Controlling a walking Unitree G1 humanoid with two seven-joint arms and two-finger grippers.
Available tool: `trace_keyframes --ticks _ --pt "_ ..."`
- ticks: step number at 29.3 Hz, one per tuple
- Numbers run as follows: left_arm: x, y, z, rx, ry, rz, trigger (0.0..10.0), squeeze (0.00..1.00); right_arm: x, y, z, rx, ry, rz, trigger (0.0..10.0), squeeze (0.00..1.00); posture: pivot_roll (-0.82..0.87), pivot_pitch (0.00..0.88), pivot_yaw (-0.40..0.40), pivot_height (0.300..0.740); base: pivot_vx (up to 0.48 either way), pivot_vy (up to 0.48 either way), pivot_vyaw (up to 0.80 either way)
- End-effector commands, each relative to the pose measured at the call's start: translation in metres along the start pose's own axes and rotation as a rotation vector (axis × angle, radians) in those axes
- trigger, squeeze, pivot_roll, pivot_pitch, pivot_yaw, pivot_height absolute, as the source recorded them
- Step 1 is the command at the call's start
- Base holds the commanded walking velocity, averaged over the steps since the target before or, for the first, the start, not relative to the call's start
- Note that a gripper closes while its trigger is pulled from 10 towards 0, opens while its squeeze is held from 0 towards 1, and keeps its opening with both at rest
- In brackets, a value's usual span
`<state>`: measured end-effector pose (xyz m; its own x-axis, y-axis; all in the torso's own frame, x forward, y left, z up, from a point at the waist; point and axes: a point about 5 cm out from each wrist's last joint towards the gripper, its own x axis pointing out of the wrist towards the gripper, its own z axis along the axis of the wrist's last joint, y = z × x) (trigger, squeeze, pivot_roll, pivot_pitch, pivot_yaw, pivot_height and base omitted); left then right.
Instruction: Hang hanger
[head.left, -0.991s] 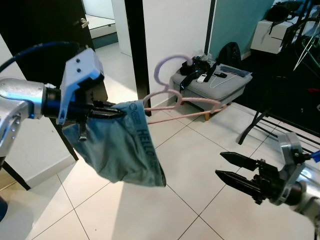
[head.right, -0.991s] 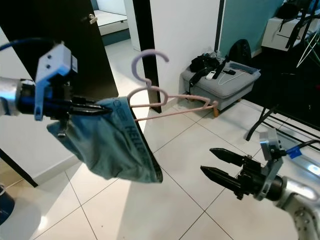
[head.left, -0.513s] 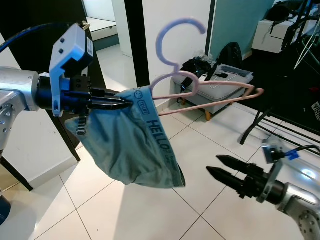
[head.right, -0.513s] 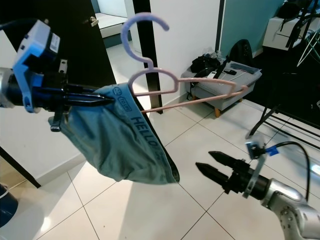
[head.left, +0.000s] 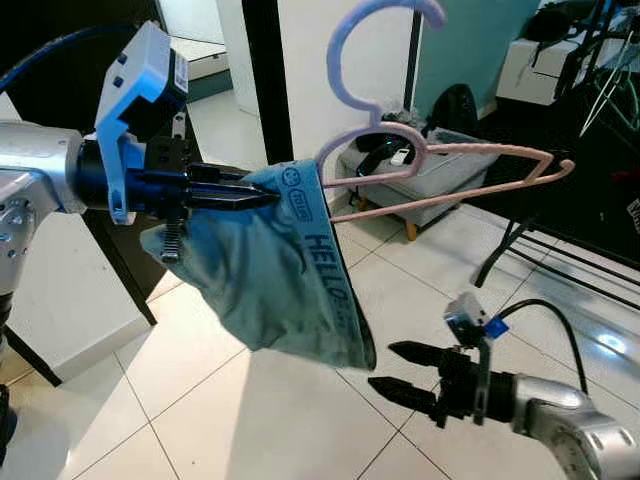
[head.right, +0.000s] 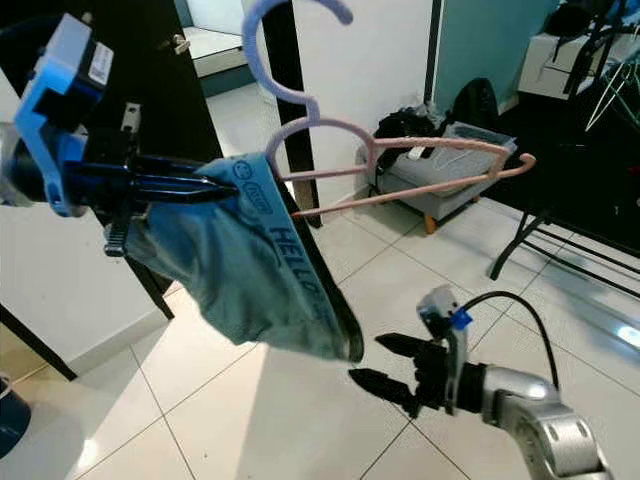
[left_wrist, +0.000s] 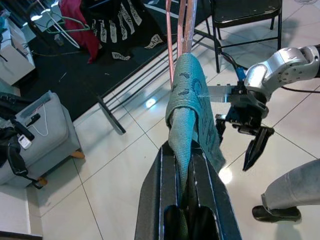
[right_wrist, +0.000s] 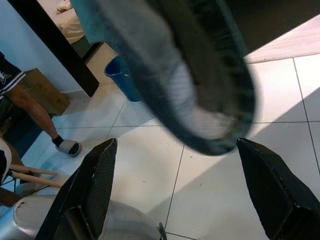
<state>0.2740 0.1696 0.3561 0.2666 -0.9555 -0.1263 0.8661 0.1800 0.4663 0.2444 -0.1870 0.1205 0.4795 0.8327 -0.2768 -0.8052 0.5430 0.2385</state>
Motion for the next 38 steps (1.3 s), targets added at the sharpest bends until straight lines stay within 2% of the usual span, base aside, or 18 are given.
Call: trace_keyframes --ticks 1,8,13,18,19,25,33,38 --pt "0.001 0.000 0.007 0.017 -0.020 0.001 10.0 0.00 0.010 0.006 0.003 -0.020 0.013 0.021 10.0 0.00 -0.09 0.000 0.084 0.731 0.000 0.000 0.00" --pt "0.003 -0.001 0.010 0.022 -0.036 0.000 10.0 0.00 0.021 0.005 0.006 -0.051 0.027 0.004 10.0 0.00 -0.08 0.000 0.079 0.731 0.000 0.000 0.00" --pt "0.004 -0.002 0.012 0.023 -0.042 0.002 10.0 0.00 0.023 0.002 0.009 -0.073 0.019 -0.020 10.0 0.00 -0.09 0.000 0.078 0.731 0.000 0.000 0.00" --pt "0.005 -0.002 0.012 0.023 -0.047 0.005 10.0 0.00 0.024 0.005 0.011 -0.077 0.002 0.009 10.0 0.00 -0.09 0.000 0.078 0.731 0.000 0.000 0.00" --pt "0.005 -0.002 0.013 0.023 -0.048 0.007 10.0 0.00 0.025 0.012 0.011 -0.081 -0.007 0.066 0.0 0.00 -0.09 0.000 0.078 0.731 0.000 0.000 0.00" --pt "0.004 0.000 0.012 0.023 -0.047 0.020 10.0 0.00 0.026 0.021 0.010 -0.101 -0.006 0.132 0.0 0.00 -0.08 0.000 0.073 0.731 0.000 0.000 0.00" --pt "0.003 0.002 0.012 0.022 -0.044 0.035 10.0 0.00 0.026 0.021 0.006 -0.116 0.029 0.136 0.0 0.00 -0.08 0.000 0.072 0.731 0.000 0.000 0.00" --pt "-0.004 0.009 0.008 0.013 -0.029 0.076 10.0 0.00 0.020 0.014 -0.004 -0.154 0.108 0.097 0.0 0.00 -0.08 0.000 0.071 0.731 0.000 0.000 0.00"
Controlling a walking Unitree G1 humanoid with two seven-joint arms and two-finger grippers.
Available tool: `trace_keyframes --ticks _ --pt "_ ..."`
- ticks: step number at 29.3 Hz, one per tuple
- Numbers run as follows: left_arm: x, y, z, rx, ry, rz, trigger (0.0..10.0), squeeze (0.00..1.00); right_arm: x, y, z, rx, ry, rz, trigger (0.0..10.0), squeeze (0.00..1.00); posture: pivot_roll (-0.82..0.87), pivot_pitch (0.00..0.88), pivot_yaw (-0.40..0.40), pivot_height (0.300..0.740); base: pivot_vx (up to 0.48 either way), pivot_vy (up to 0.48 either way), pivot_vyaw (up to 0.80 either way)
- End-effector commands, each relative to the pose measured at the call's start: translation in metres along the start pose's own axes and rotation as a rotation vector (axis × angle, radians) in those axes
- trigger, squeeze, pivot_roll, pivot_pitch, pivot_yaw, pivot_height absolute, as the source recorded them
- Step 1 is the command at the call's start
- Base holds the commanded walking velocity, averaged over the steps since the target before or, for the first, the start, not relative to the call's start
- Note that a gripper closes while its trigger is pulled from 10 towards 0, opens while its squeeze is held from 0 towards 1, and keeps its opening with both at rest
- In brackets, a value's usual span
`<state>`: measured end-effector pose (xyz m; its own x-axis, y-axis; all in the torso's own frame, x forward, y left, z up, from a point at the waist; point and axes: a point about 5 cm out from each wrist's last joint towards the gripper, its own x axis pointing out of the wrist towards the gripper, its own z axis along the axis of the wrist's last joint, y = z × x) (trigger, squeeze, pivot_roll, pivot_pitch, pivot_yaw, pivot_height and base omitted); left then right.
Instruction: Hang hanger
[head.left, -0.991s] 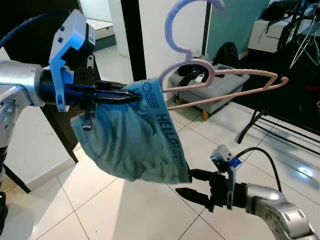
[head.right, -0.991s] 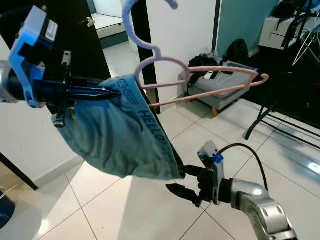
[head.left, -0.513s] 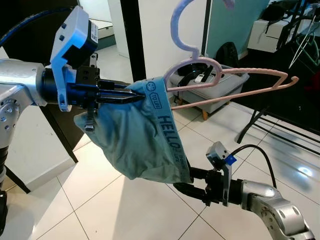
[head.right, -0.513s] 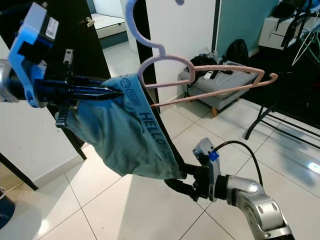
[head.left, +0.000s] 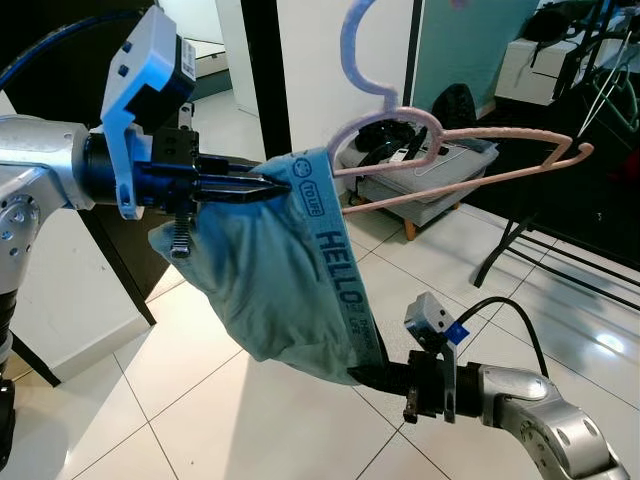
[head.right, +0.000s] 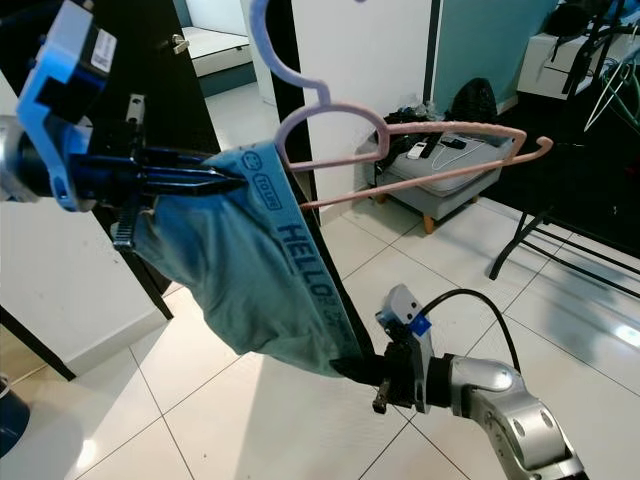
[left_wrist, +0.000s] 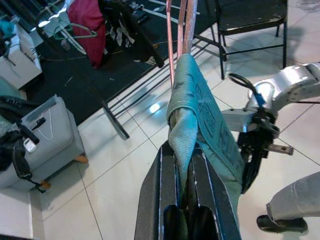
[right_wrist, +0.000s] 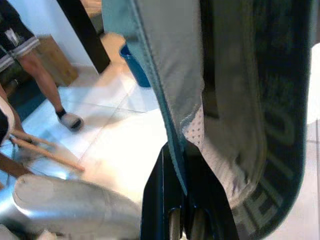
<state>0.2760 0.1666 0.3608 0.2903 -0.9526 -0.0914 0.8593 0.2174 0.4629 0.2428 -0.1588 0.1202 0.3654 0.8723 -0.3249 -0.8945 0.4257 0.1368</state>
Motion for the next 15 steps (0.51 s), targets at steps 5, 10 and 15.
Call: trace_keyframes --ticks 5,10,15 --pt "-0.015 0.010 -0.001 0.005 0.021 0.058 10.0 0.00 -0.016 -0.010 -0.008 -0.032 0.064 -0.072 0.0 0.00 -0.09 0.000 0.080 0.731 0.000 0.000 0.00" --pt "-0.022 0.005 -0.016 -0.042 0.093 0.013 10.0 0.00 -0.033 -0.024 -0.001 -0.080 0.070 -0.165 0.0 0.00 -0.09 0.000 0.080 0.731 0.000 0.000 0.00" --pt "-0.030 -0.008 -0.037 -0.081 0.215 -0.090 10.0 0.00 -0.054 -0.041 0.014 -0.147 0.055 -0.281 0.0 0.00 -0.09 0.000 0.086 0.731 0.000 0.000 0.00"
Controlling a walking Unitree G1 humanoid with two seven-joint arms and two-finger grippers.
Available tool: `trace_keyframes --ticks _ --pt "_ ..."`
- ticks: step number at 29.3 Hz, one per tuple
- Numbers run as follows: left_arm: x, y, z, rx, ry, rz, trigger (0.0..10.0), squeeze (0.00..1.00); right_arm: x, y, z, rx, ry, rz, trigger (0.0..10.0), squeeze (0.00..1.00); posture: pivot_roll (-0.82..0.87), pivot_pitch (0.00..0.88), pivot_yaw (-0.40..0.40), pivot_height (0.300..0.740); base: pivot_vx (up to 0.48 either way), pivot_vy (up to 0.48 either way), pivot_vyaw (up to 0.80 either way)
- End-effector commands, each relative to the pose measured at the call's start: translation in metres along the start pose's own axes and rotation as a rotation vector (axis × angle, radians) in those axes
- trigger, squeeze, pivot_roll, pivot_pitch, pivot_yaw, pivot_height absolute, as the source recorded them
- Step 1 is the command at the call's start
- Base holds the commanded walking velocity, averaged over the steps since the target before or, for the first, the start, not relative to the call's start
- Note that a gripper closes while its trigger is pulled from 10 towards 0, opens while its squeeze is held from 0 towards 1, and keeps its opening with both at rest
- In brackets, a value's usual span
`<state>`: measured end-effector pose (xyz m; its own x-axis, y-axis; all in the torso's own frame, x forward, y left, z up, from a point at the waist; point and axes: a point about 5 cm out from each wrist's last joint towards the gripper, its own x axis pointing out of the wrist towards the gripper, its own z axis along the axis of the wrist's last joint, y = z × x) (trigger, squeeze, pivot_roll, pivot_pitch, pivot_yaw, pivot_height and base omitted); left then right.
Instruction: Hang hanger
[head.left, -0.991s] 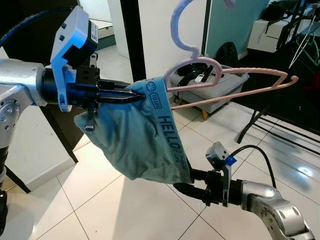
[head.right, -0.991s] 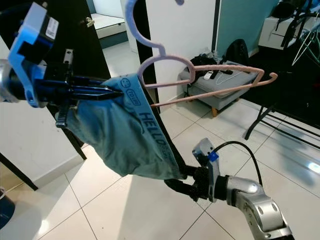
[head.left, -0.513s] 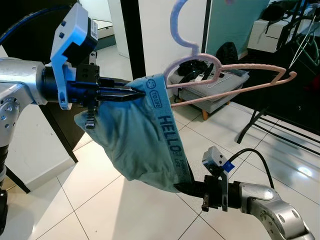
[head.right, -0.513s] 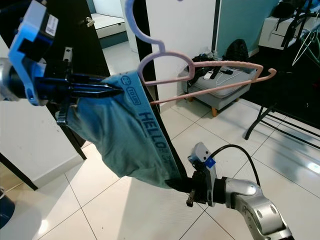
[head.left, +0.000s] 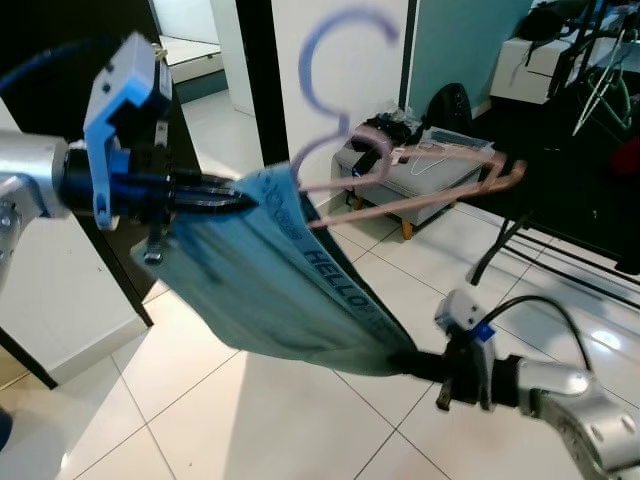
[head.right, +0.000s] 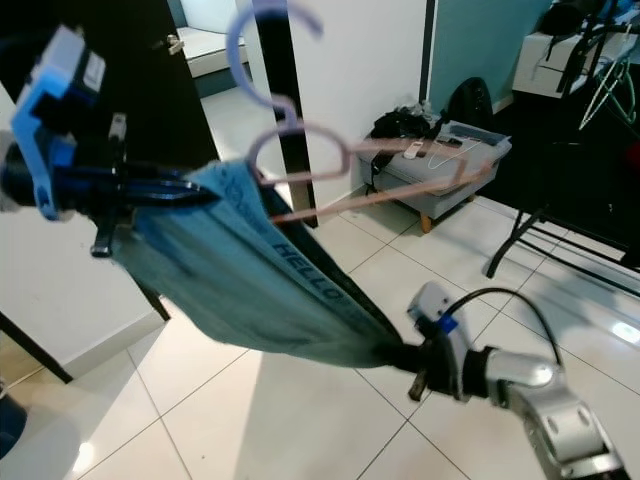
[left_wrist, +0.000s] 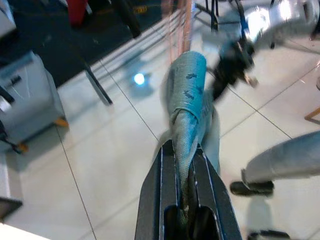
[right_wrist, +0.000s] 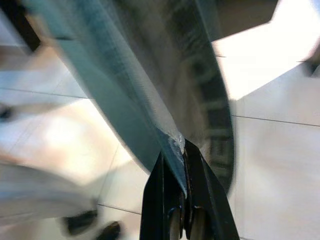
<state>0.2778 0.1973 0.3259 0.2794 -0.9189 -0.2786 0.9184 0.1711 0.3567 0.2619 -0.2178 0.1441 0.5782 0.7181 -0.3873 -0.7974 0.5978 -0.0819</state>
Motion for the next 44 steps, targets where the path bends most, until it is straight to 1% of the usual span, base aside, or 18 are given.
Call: trace_keyframes --ticks 1,2,4,7,9,12,16,22,28,30,31,32,34,36,37,39,42,44 --pt "-0.008 -0.007 -0.008 -0.008 0.091 -0.065 10.0 0.00 -0.008 -0.011 0.007 -0.041 -0.013 -0.056 0.0 0.00 -0.09 0.000 0.085 0.731 0.000 0.000 0.00" --pt "-0.013 -0.016 -0.017 -0.028 0.147 -0.130 10.0 0.00 -0.018 -0.020 0.016 -0.073 -0.027 -0.092 0.0 0.00 -0.09 0.000 0.085 0.731 0.000 0.000 0.00" --pt "-0.018 -0.025 -0.025 -0.059 0.205 -0.206 10.0 0.00 -0.031 -0.029 0.029 -0.119 -0.045 -0.128 0.0 0.00 -0.09 0.000 0.085 0.731 0.000 0.000 0.00" --pt "-0.019 -0.026 -0.026 -0.059 0.214 -0.218 10.0 0.00 -0.034 -0.031 0.033 -0.130 -0.049 -0.133 0.0 0.00 -0.09 0.000 0.085 0.731 0.000 0.000 0.00" --pt "-0.020 -0.026 -0.027 -0.054 0.220 -0.211 10.0 0.00 -0.042 -0.034 0.043 -0.158 -0.075 -0.135 0.0 0.00 -0.09 0.000 0.080 0.731 0.000 0.000 0.00" --pt "-0.021 -0.025 -0.026 -0.054 0.216 -0.208 10.0 0.00 -0.047 -0.036 0.051 -0.183 -0.091 -0.136 0.0 0.00 -0.09 0.000 0.079 0.731 0.000 0.000 0.00" --pt "-0.020 -0.025 -0.026 -0.052 0.217 -0.199 10.0 0.00 -0.048 -0.036 0.055 -0.203 -0.093 -0.131 0.0 0.00 -0.09 0.000 0.079 0.731 0.000 0.000 0.00" --pt "-0.014 -0.023 -0.032 -0.058 0.215 -0.174 10.0 0.00 -0.042 -0.032 0.061 -0.222 -0.112 -0.096 0.0 0.00 -0.08 0.000 0.079 0.731 0.000 0.000 0.00" --pt "-0.007 -0.027 -0.039 -0.071 0.227 -0.194 10.0 0.00 -0.037 -0.030 0.070 -0.247 -0.134 -0.063 0.0 0.00 -0.09 0.000 0.083 0.731 0.000 0.000 0.00" --pt "0.001 -0.026 -0.049 -0.097 0.256 -0.172 10.0 0.00 -0.029 -0.029 0.080 -0.269 -0.165 -0.032 0.0 0.00 -0.09 0.000 0.087 0.731 0.000 0.000 0.00" --pt "0.001 -0.026 -0.049 -0.097 0.256 -0.172 10.0 0.00 -0.029 -0.029 0.080 -0.269 -0.165 -0.032 0.0 0.00 -0.09 0.000 0.087 0.731 0.000 0.000 0.00" --pt "0.006 -0.025 -0.055 -0.114 0.275 -0.154 10.0 0.00 -0.024 -0.028 0.087 -0.278 -0.195 -0.012 0.0 0.00 -0.09 0.000 0.088 0.731 0.000 0.000 0.00" --pt "0.006 -0.025 -0.055 -0.114 0.275 -0.154 10.0 0.00 -0.024 -0.028 0.087 -0.278 -0.195 -0.012 0.0 0.00 -0.09 0.000 0.088 0.731 0.000 0.000 0.00" --pt "0.017 -0.023 -0.068 -0.157 0.309 -0.116 10.0 0.00 -0.008 -0.022 0.101 -0.302 -0.247 0.039 0.0 0.00 -0.08 0.000 0.087 0.731 0.000 0.000 0.00" --pt "0.017 -0.023 -0.068 -0.157 0.309 -0.116 10.0 0.00 -0.008 -0.022 0.101 -0.302 -0.247 0.039 0.0 0.00 -0.08 0.000 0.087 0.731 0.000 0.000 0.00" --pt "0.025 -0.021 -0.078 -0.189 0.333 -0.070 10.0 0.00 0.006 -0.015 0.110 -0.322 -0.278 0.085 0.0 0.00 -0.08 0.000 0.086 0.731 0.000 0.000 0.00" --pt "0.025 -0.021 -0.078 -0.189 0.333 -0.070 10.0 0.00 0.006 -0.015 0.110 -0.322 -0.278 0.085 0.0 0.00 -0.08 0.000 0.086 0.731 0.000 0.000 0.00" --pt "0.024 -0.019 -0.084 -0.203 0.356 -0.030 10.0 0.00 0.010 -0.013 0.111 -0.326 -0.283 0.102 0.0 0.00 -0.07 0.000 0.085 0.731 0.000 0.000 0.00"
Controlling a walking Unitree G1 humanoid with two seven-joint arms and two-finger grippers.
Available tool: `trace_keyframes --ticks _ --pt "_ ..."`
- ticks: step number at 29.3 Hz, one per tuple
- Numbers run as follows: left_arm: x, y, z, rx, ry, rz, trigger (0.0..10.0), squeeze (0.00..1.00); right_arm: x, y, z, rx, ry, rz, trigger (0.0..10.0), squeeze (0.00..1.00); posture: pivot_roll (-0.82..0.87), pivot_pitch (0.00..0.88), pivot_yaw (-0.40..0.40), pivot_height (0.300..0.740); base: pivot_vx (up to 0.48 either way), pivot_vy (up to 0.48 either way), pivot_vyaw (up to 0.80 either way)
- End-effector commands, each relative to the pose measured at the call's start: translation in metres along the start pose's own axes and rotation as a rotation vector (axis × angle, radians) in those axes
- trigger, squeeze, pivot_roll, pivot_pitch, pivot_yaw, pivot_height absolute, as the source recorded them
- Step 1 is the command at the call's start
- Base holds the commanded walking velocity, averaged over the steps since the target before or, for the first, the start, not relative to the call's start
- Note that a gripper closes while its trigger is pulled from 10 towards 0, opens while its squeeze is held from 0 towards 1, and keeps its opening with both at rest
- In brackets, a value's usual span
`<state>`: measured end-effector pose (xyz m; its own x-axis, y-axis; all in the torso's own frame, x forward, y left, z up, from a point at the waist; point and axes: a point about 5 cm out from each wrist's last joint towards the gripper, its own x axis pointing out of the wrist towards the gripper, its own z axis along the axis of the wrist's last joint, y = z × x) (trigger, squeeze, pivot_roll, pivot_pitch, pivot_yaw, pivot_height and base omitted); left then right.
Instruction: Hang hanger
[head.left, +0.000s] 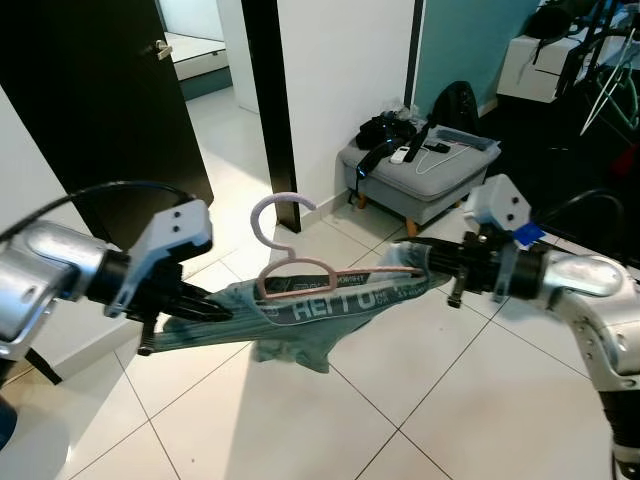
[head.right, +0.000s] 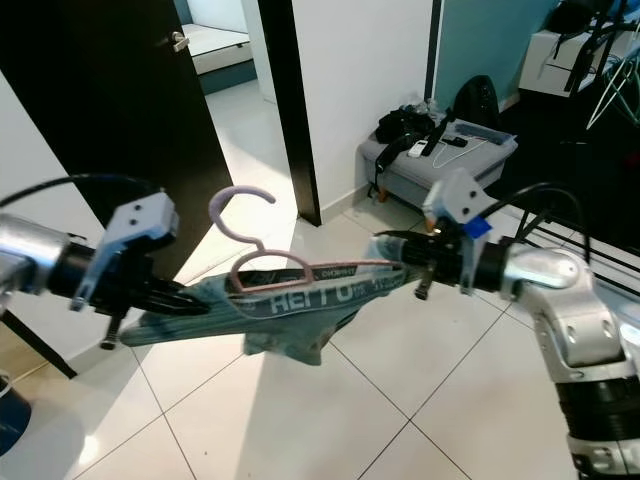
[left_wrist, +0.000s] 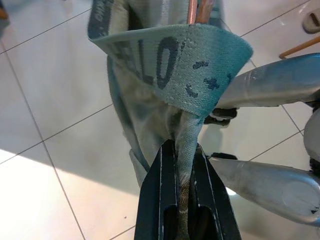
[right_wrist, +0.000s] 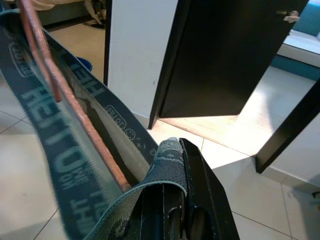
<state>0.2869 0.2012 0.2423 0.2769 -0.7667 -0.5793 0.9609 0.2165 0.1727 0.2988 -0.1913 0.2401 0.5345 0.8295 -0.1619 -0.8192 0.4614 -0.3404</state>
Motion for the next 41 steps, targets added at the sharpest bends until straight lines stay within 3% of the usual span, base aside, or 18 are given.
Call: trace_keyframes --ticks 1,10,18,21,25,29,31,33,35,41 --pt "0.003 0.003 -0.004 -0.019 0.018 0.022 10.0 0.00 0.009 0.006 0.007 -0.029 -0.037 0.052 0.0 0.00 -0.07 0.000 0.085 0.731 0.000 0.000 0.00" --pt "-0.020 0.014 -0.016 -0.047 0.066 0.133 10.0 0.00 -0.013 -0.003 -0.003 -0.011 0.017 -0.016 0.0 0.00 -0.07 0.000 0.082 0.731 0.000 0.000 0.00" --pt "-0.053 0.020 -0.002 0.027 0.046 0.202 10.0 0.00 -0.044 -0.021 -0.006 -0.032 0.086 -0.122 0.0 0.00 -0.07 0.000 0.085 0.731 0.000 0.000 0.00" --pt "-0.053 0.019 -0.001 0.037 0.051 0.189 10.0 0.00 -0.045 -0.022 -0.005 -0.035 0.089 -0.127 0.0 0.00 -0.07 0.000 0.085 0.731 0.000 0.000 0.00" --pt "-0.050 0.016 -0.003 0.038 0.060 0.164 10.0 0.00 -0.044 -0.022 -0.005 -0.037 0.085 -0.126 0.0 0.00 -0.07 0.000 0.086 0.731 0.000 0.000 0.00" --pt "-0.033 0.008 -0.011 0.026 0.082 0.096 10.0 0.00 -0.037 -0.021 -0.002 -0.044 0.068 -0.106 0.0 0.00 -0.07 0.000 0.088 0.731 0.000 0.000 0.00" --pt "-0.017 0.003 -0.018 0.014 0.100 0.048 10.0 0.00 -0.028 -0.020 0.003 -0.060 0.047 -0.077 0.0 0.00 -0.08 0.000 0.088 0.731 0.000 0.000 0.00" --pt "-0.017 0.003 -0.018 0.014 0.100 0.048 10.0 0.00 -0.028 -0.020 0.003 -0.060 0.047 -0.077 0.0 0.00 -0.08 0.000 0.088 0.731 0.000 0.000 0.00" --pt "-0.006 0.000 -0.022 0.003 0.113 0.021 10.0 0.00 -0.019 -0.021 0.010 -0.080 0.020 -0.055 0.0 0.00 -0.08 0.000 0.088 0.731 0.000 0.000 0.00" --pt "0.000 -0.001 -0.026 -0.003 0.126 0.004 10.0 0.00 -0.011 -0.022 0.019 -0.100 -0.012 -0.033 0.0 0.00 -0.08 0.000 0.091 0.731 0.000 0.000 0.00"
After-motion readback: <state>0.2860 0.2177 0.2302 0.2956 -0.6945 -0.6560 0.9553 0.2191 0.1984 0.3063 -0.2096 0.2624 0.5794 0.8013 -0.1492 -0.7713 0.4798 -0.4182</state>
